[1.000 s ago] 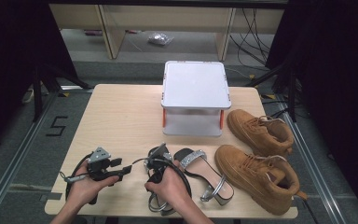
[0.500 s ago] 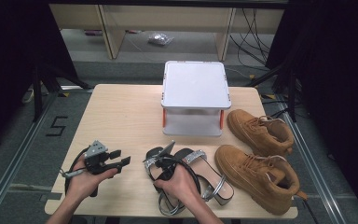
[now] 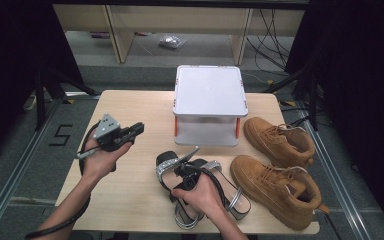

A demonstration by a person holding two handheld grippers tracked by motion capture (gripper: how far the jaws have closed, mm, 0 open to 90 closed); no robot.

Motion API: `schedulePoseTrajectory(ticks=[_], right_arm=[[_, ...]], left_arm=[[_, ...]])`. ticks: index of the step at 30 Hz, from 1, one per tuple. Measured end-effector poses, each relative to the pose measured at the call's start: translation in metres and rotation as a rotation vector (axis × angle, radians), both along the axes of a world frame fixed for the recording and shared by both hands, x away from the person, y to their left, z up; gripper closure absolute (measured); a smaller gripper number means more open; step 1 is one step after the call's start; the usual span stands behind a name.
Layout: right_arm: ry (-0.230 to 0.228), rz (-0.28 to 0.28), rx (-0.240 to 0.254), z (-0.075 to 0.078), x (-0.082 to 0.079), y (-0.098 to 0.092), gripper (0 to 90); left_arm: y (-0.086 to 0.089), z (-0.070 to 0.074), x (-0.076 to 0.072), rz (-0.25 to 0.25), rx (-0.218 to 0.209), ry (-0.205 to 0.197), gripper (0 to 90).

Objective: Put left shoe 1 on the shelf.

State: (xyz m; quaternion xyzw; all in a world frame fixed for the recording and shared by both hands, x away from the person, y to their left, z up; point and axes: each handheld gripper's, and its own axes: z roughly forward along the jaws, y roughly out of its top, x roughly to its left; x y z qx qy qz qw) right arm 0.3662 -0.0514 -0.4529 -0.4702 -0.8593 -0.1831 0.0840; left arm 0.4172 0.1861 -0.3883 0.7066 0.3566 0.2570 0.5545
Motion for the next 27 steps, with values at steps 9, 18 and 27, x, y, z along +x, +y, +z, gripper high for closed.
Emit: schedulePoseTrajectory(ticks=[9,18,27], right_arm=[[-0.054,-0.015,0.023,0.019,0.007,-0.013,43.2],[-0.063,-0.108,0.005,0.043,0.025,-0.03,43.2],[-0.105,-0.202,-0.098,0.053,0.071,-0.037,43.2]], left_arm=[[-0.053,0.02,0.06,-0.065,0.082,-0.003,89.7],[-0.091,0.018,0.094,-0.107,0.135,0.013,89.7],[-0.101,0.007,0.112,-0.089,0.16,0.076,89.7]])
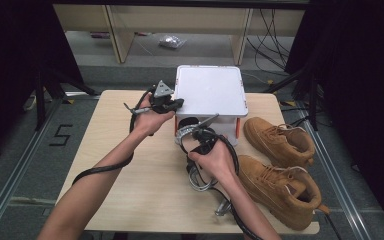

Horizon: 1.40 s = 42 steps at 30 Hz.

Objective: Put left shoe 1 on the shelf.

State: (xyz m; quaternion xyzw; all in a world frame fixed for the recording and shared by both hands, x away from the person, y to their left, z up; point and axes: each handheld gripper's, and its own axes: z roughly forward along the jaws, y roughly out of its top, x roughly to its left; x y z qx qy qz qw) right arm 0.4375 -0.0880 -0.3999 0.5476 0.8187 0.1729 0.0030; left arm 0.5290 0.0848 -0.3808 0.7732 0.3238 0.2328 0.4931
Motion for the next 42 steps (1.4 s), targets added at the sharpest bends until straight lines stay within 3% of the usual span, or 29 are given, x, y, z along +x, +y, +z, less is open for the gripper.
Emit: schedulePoseTrajectory(ticks=[2,3,5,6,10,11,12,17,19,20,21,26,31,34,35,36,37,38,39,42], right_arm=[[0.003,0.004,-0.021,-0.001,0.009,0.0,43.3],[0.008,0.002,-0.005,-0.002,0.013,0.0,43.3],[-0.027,0.002,0.0,-0.005,0.019,0.001,43.2],[-0.002,-0.013,-0.005,-0.004,0.021,0.002,43.2],[-0.002,-0.023,-0.025,-0.012,0.029,0.005,43.3],[-0.015,-0.013,0.001,-0.015,0.032,0.004,43.2],[-0.024,-0.027,-0.037,-0.016,0.033,0.006,43.2],[-0.036,-0.066,-0.024,-0.017,0.04,0.012,43.2],[-0.034,-0.072,-0.042,-0.016,0.042,0.013,43.2],[-0.027,-0.08,-0.013,-0.016,0.043,0.014,43.2],[-0.05,-0.081,-0.022,-0.017,0.045,0.014,43.2],[-0.037,-0.097,-0.037,-0.016,0.049,0.015,43.3],[-0.002,-0.114,0.005,-0.014,0.052,0.018,43.2],[-0.005,-0.139,-0.006,-0.016,0.055,0.023,43.1],[-0.007,-0.145,0.009,-0.017,0.056,0.024,43.1],[-0.044,-0.105,0.005,-0.021,0.059,0.023,43.1],[-0.053,-0.117,0.005,-0.022,0.059,0.024,43.1],[-0.023,-0.147,-0.004,-0.022,0.058,0.027,43.0],[-0.062,-0.1,-0.013,-0.026,0.06,0.025,43.0],[-0.019,-0.165,-0.013,-0.025,0.058,0.032,42.9]], left_arm=[[-0.001,0.001,-0.001,-0.001,0.012,0.004,89.8],[-0.001,0.001,-0.001,-0.001,0.01,0.01,89.8],[-0.001,0.001,0.0,0.0,-0.006,0.018,89.8],[-0.001,0.001,0.0,0.003,-0.007,0.019,89.8],[-0.003,0.001,0.0,0.002,0.01,0.011,89.8],[-0.003,0.001,-0.001,0.002,0.016,0.009,89.8],[-0.003,0.001,-0.001,0.002,0.016,0.009,89.9],[-0.002,0.0,0.0,0.006,-0.013,0.017,89.9],[-0.003,0.0,-0.001,0.008,-0.008,0.013,89.9],[-0.003,0.0,-0.001,0.009,-0.006,0.011,89.9],[-0.003,0.001,-0.001,0.009,-0.003,0.012,89.9],[-0.003,0.001,0.0,0.008,-0.002,0.019,90.0],[-0.004,0.002,0.0,0.004,-0.002,0.025,90.0],[-0.004,0.002,0.0,0.005,-0.004,0.027,90.0],[-0.004,0.002,0.0,0.005,-0.004,0.028,90.0],[-0.003,0.002,0.0,0.004,0.002,0.028,90.0],[-0.003,0.002,0.0,0.003,0.0,0.029,90.0],[-0.003,0.002,0.0,0.003,0.0,0.029,90.0],[-0.003,0.002,0.0,0.002,-0.001,0.03,90.0],[-0.004,0.002,0.0,0.003,0.003,0.027,90.0]])
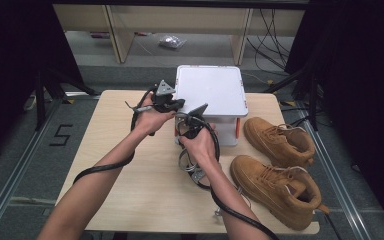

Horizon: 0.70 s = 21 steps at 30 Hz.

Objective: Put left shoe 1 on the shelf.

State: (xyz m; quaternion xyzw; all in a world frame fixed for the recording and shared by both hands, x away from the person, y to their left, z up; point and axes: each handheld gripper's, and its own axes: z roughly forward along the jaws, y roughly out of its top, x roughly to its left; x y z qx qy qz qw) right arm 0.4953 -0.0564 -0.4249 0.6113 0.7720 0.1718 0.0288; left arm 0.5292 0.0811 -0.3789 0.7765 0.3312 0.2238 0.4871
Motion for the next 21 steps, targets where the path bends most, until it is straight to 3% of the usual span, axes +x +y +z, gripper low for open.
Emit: schedulePoseTrajectory(ticks=[3,6,7,10,11,12,13,14,15,18,21], right_arm=[[-0.029,0.004,0.009,-0.002,-0.001,-0.001,42.2],[-0.069,0.003,-0.012,-0.008,-0.004,0.0,40.2],[-0.081,0.019,-0.024,-0.011,-0.003,-0.002,39.0],[-0.054,0.075,-0.036,-0.023,-0.005,-0.003,37.2],[-0.064,0.133,-0.07,-0.027,-0.003,-0.005,36.3],[-0.059,0.114,-0.042,-0.03,-0.005,-0.005,35.7],[-0.08,0.053,-0.015,-0.03,-0.008,-0.002,36.1],[-0.151,0.032,-0.01,-0.027,-0.008,-0.003,36.0],[-0.182,0.034,0.005,-0.024,-0.008,-0.004,33.5],[-0.147,0.027,0.008,-0.016,-0.01,-0.004,32.0],[-0.153,0.053,0.01,-0.01,-0.016,-0.006,31.9]], left_arm=[[0.0,0.0,-0.001,0.001,0.002,-0.005,90.0],[0.0,0.0,0.0,0.002,0.003,-0.004,90.0],[0.0,0.0,0.0,0.001,0.005,-0.003,90.0],[0.0,0.0,0.0,-0.001,0.008,-0.006,90.0],[0.0,0.0,0.0,-0.001,0.006,-0.006,90.0],[0.0,0.0,-0.001,0.001,0.009,-0.005,90.0],[0.0,0.0,-0.001,0.0,0.008,-0.005,90.0],[0.0,0.0,0.0,-0.005,0.014,-0.005,90.0],[0.0,0.0,0.0,-0.003,0.009,-0.005,90.0],[0.0,0.001,0.0,-0.007,0.027,-0.007,90.0],[-0.001,0.001,0.0,-0.001,0.011,-0.002,90.0]])
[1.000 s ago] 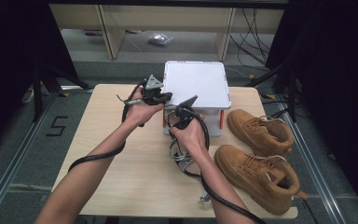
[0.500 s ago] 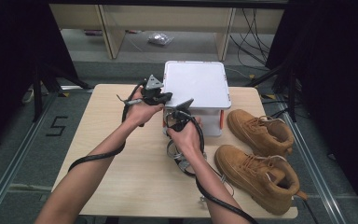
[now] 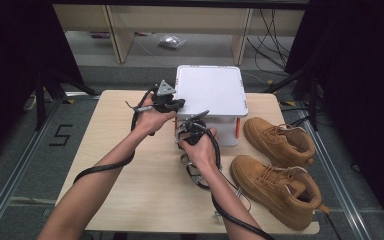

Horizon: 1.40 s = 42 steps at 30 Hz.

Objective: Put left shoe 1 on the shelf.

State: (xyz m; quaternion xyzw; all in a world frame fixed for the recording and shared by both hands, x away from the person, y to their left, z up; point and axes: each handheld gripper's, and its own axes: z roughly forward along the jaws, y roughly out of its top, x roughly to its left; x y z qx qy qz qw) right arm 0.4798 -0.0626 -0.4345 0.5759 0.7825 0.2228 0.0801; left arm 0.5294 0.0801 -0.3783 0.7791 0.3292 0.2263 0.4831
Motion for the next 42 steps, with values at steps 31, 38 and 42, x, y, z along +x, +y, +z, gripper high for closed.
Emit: schedulePoseTrajectory(ticks=[31,38,42], right_arm=[[0.16,0.158,0.054,-0.018,-0.083,-0.03,90.0],[0.189,0.093,0.138,-0.01,-0.078,-0.018,90.0],[0.18,0.099,0.141,-0.012,-0.073,-0.014,90.0]], left_arm=[[0.0,0.001,0.0,0.002,0.005,0.006,90.0],[-0.001,0.001,0.0,0.003,0.006,0.006,90.0],[-0.002,0.002,0.0,0.005,0.016,0.009,90.0]])
